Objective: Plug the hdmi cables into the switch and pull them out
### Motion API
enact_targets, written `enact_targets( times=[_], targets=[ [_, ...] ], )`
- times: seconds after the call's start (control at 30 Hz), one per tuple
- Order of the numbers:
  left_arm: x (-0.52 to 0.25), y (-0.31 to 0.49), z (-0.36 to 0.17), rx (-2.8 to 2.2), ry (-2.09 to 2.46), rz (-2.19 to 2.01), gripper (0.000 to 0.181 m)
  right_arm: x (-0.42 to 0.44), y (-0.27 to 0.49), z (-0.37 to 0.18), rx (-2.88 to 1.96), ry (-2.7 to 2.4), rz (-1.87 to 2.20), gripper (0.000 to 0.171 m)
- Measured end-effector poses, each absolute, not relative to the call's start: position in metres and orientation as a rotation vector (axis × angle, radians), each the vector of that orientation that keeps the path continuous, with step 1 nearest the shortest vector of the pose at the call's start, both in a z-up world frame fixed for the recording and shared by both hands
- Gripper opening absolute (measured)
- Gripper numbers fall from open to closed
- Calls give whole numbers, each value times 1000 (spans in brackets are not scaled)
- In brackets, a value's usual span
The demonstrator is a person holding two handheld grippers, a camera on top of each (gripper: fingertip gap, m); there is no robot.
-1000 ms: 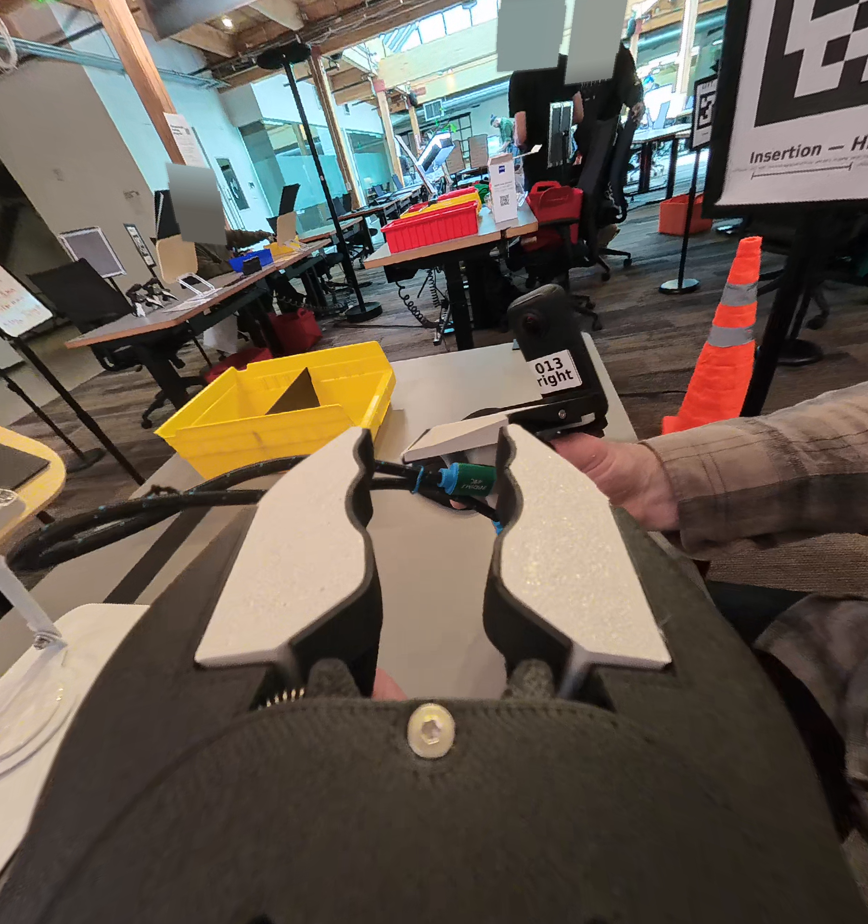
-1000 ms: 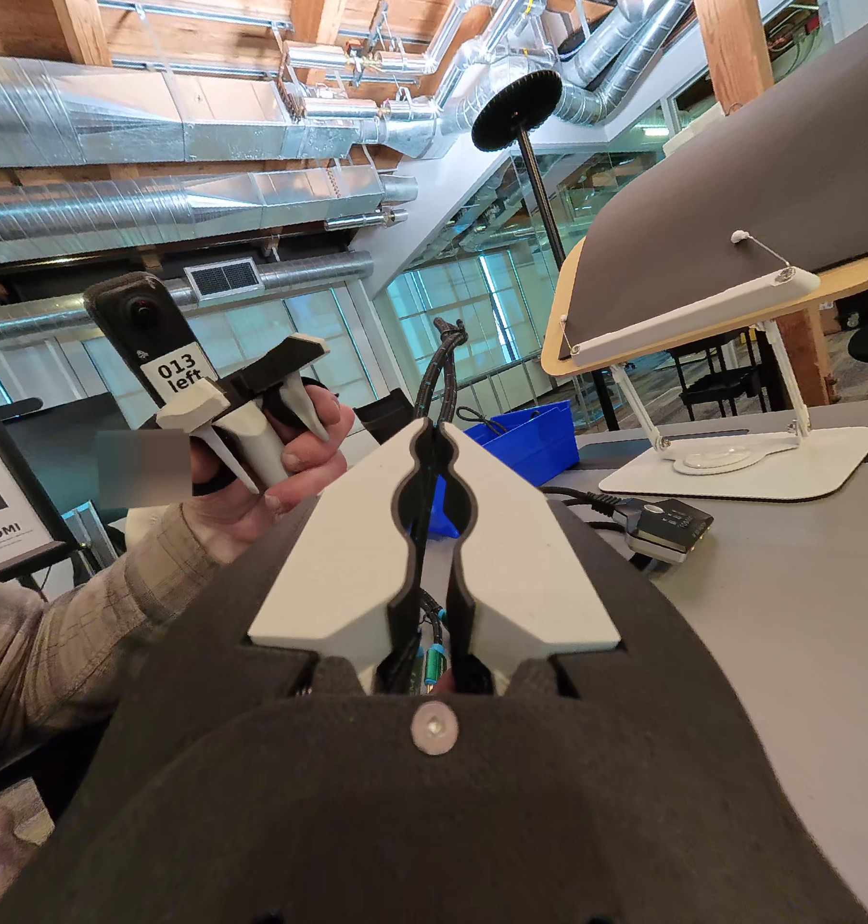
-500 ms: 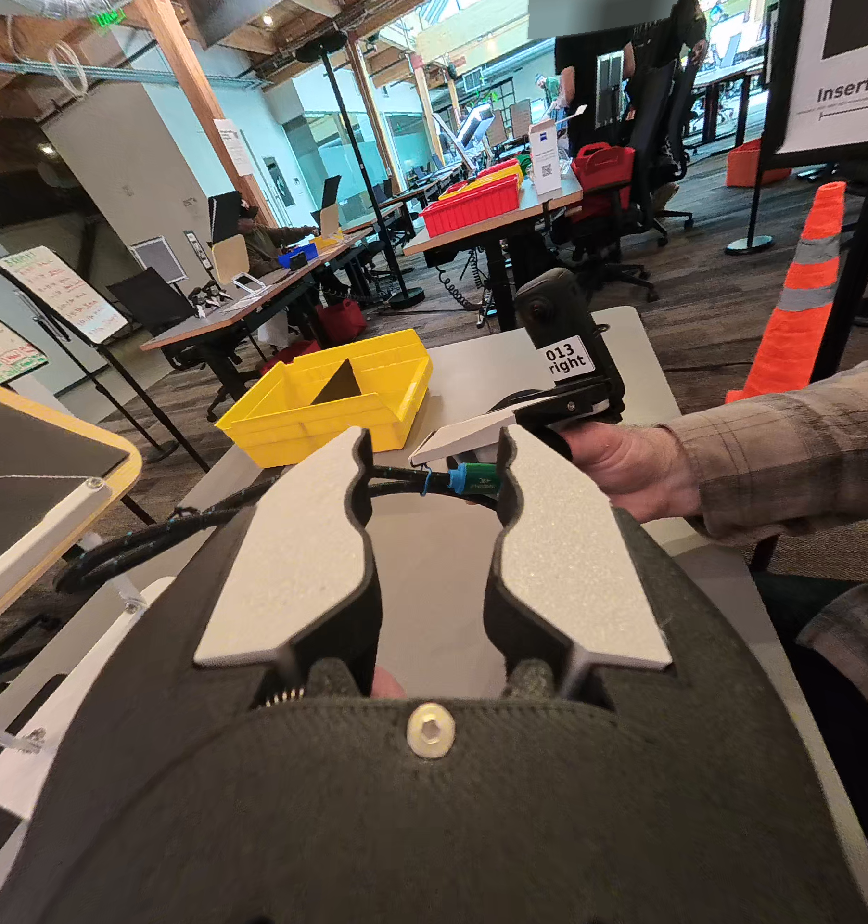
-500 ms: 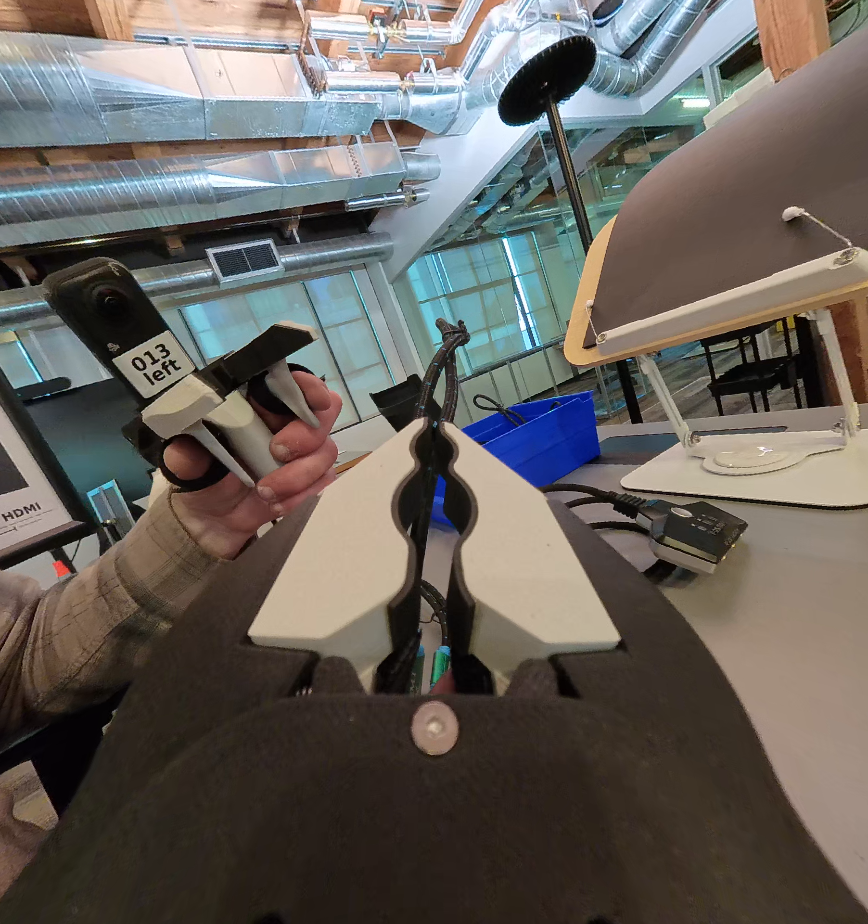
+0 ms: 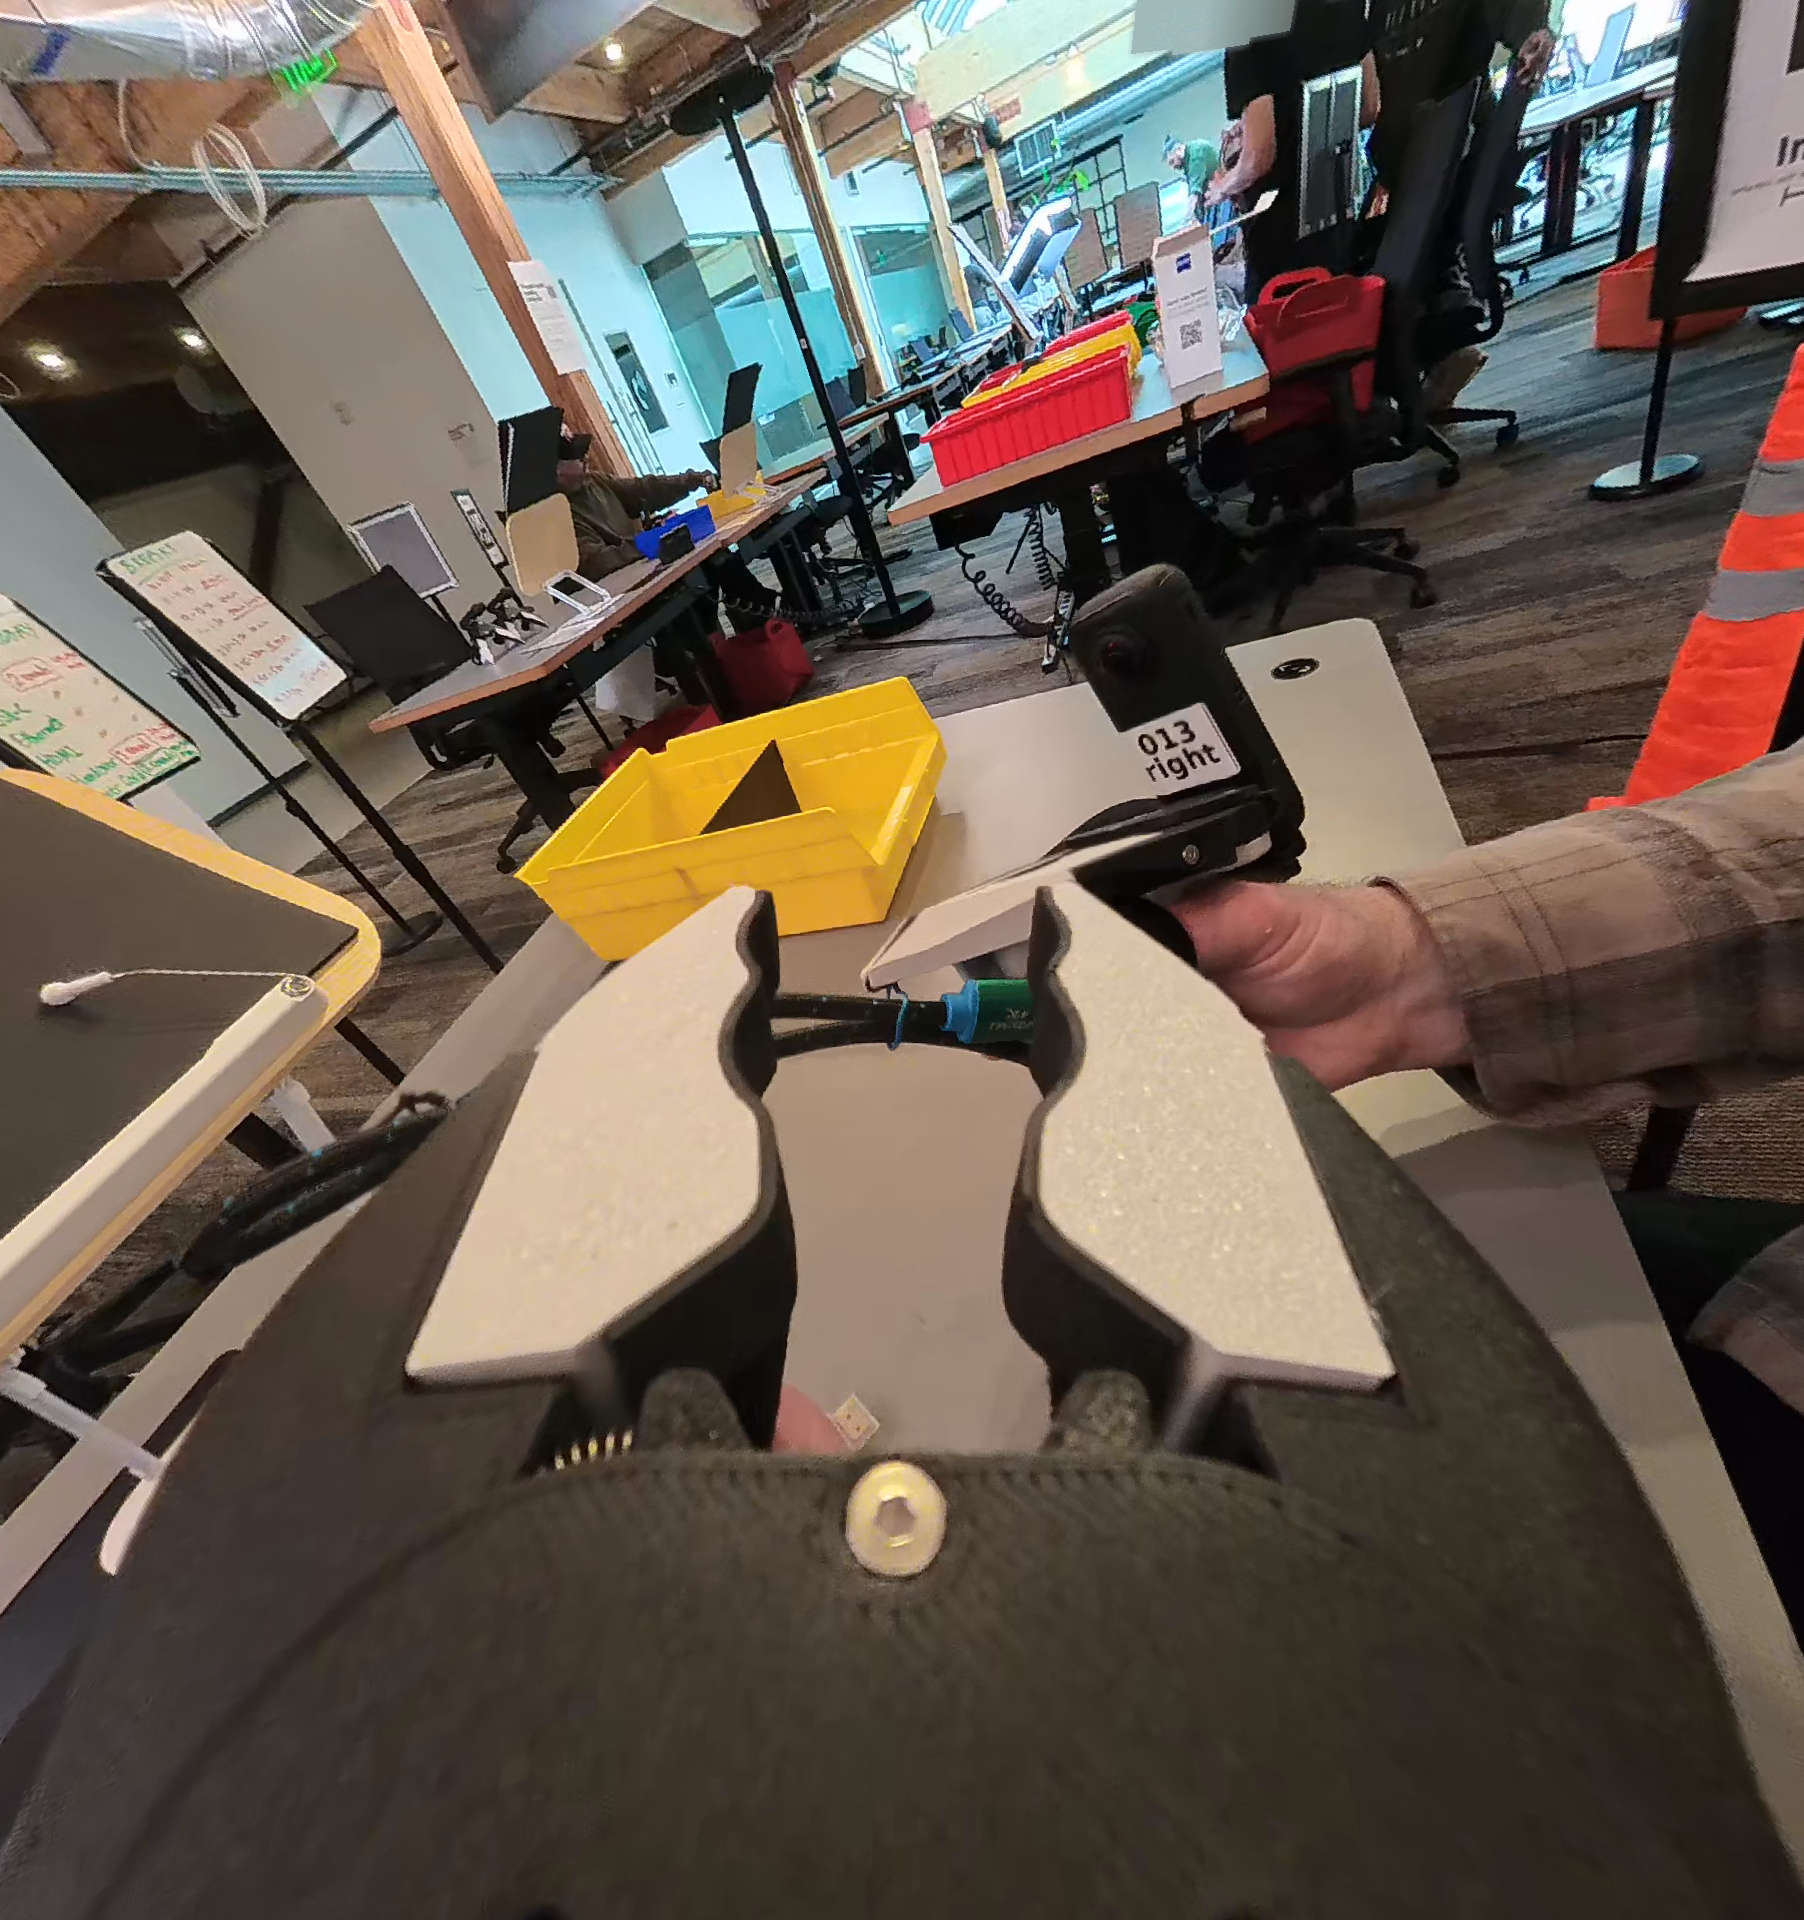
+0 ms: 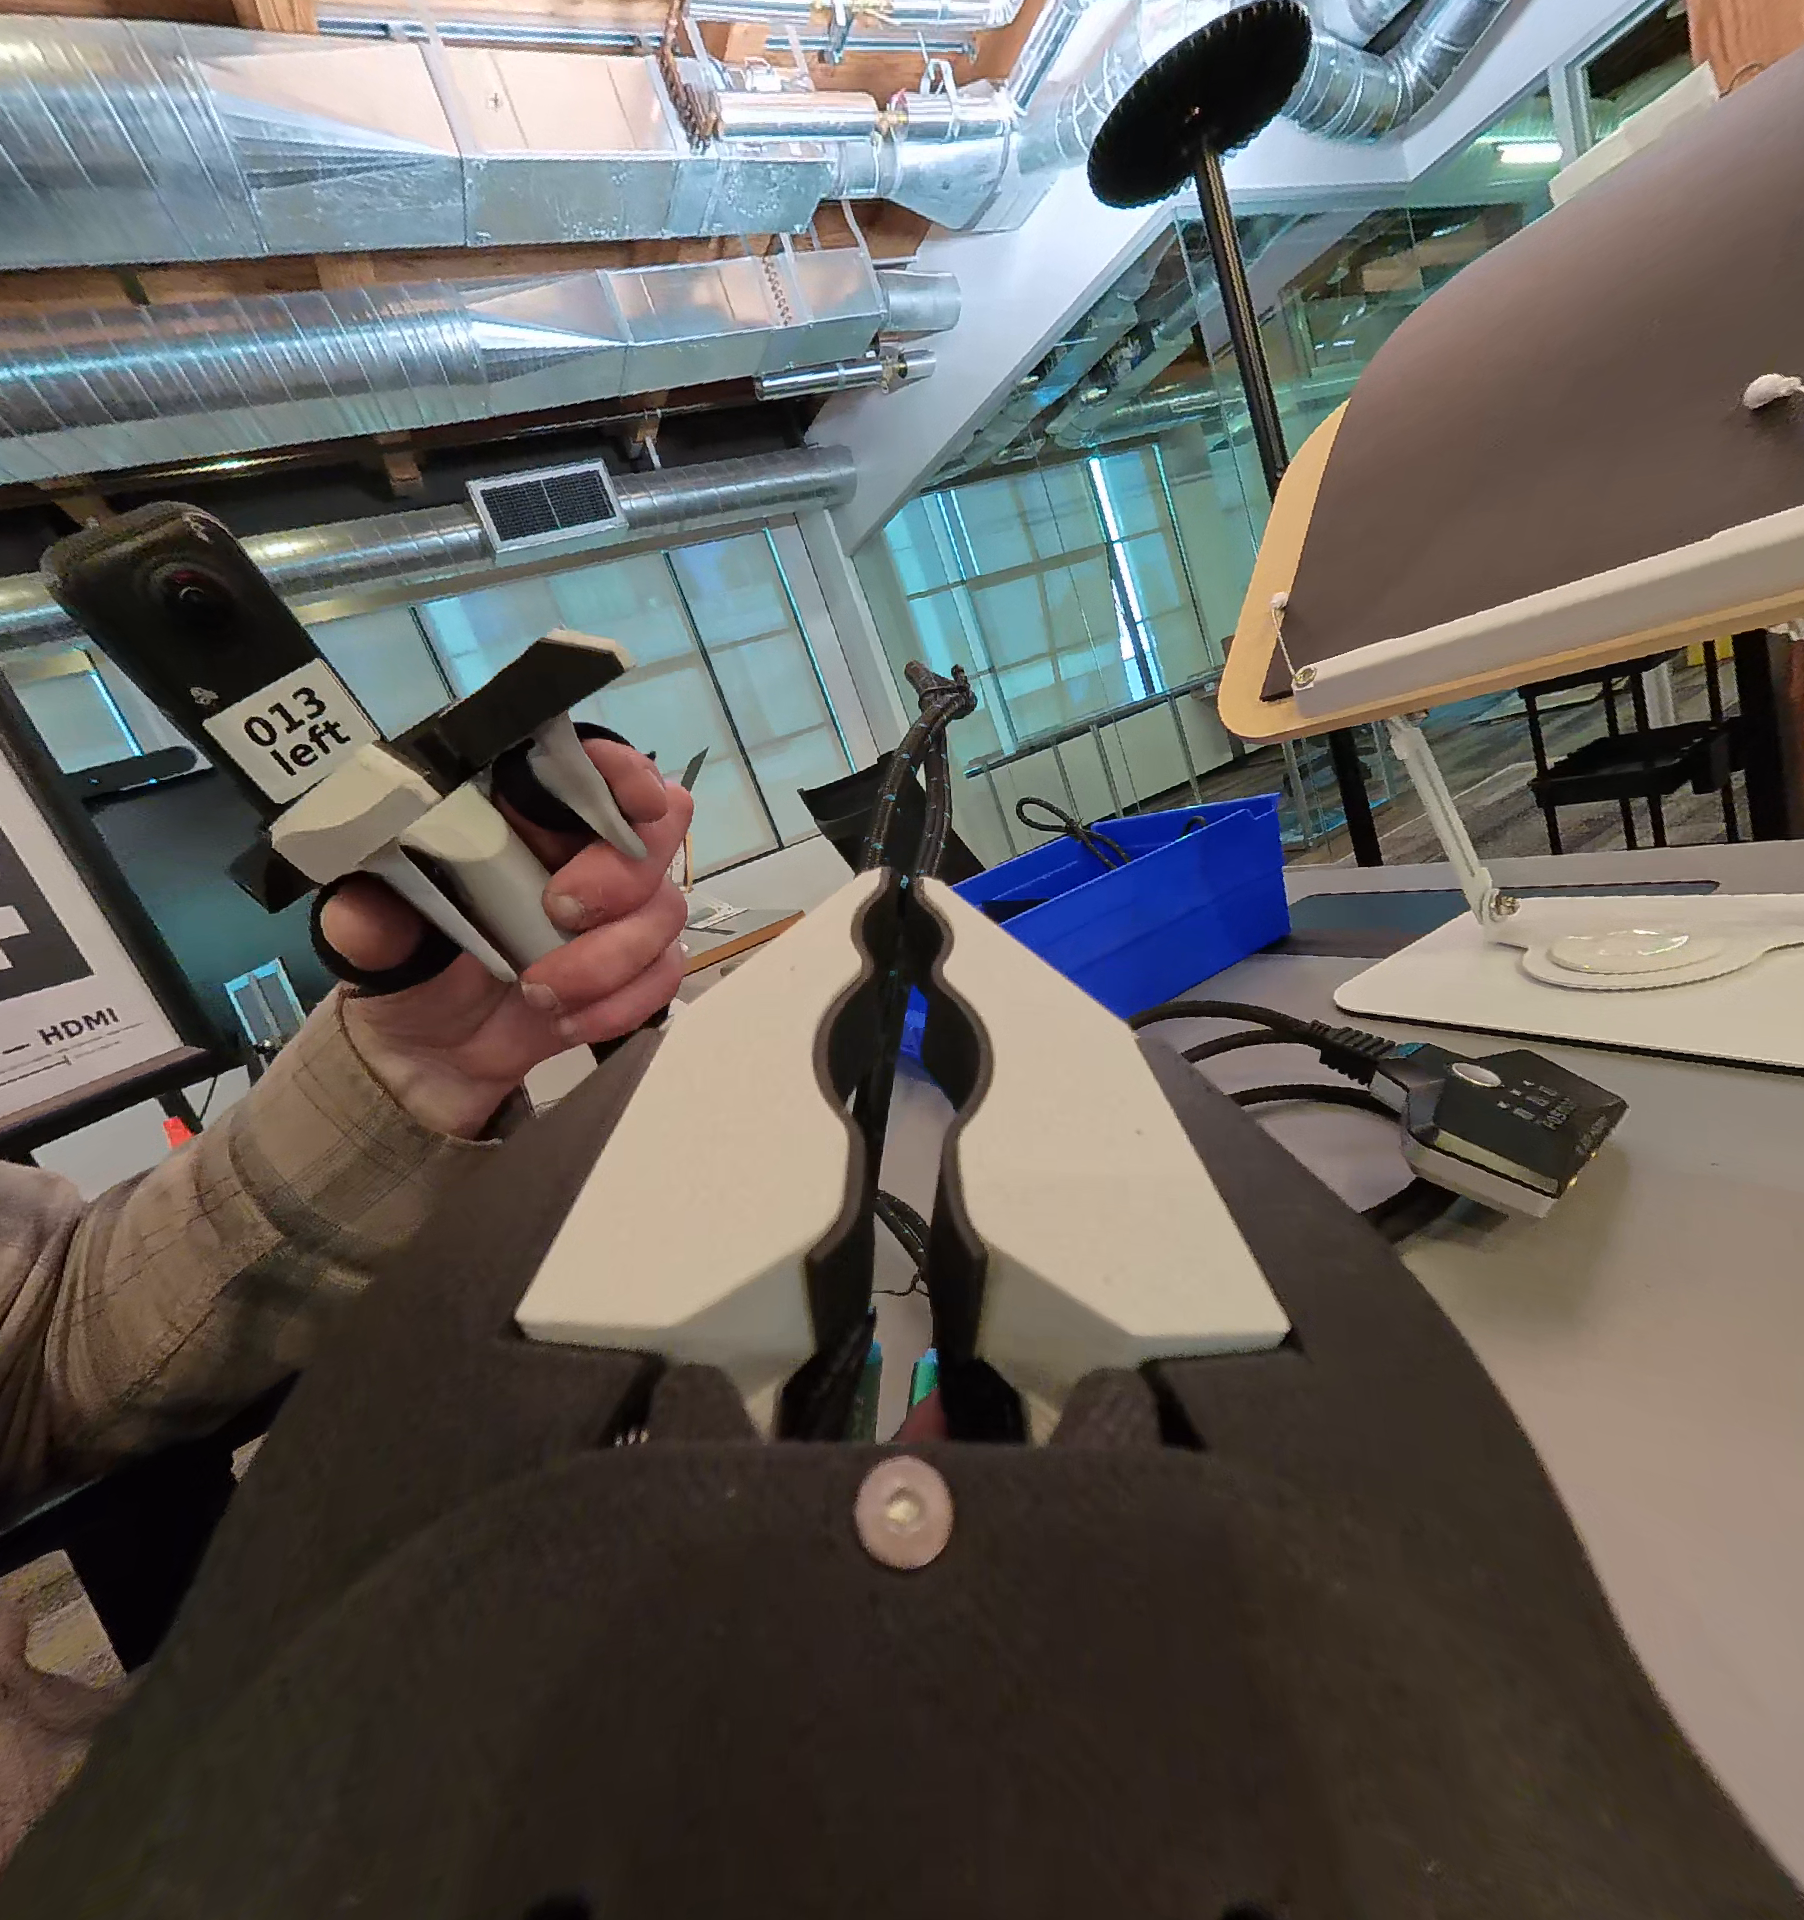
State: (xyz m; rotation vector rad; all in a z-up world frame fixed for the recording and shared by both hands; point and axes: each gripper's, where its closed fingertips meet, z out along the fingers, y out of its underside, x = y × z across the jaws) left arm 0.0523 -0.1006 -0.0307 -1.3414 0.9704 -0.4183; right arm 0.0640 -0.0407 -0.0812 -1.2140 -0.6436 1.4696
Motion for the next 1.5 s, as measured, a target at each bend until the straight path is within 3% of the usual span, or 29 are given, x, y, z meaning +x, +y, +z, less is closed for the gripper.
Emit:
enact_targets(
  times=[1.5],
  targets=[
    [43,-108,-12,-1286,963,-284,39,46,-56,-91,-1230,-753,1475,0]
  ],
)
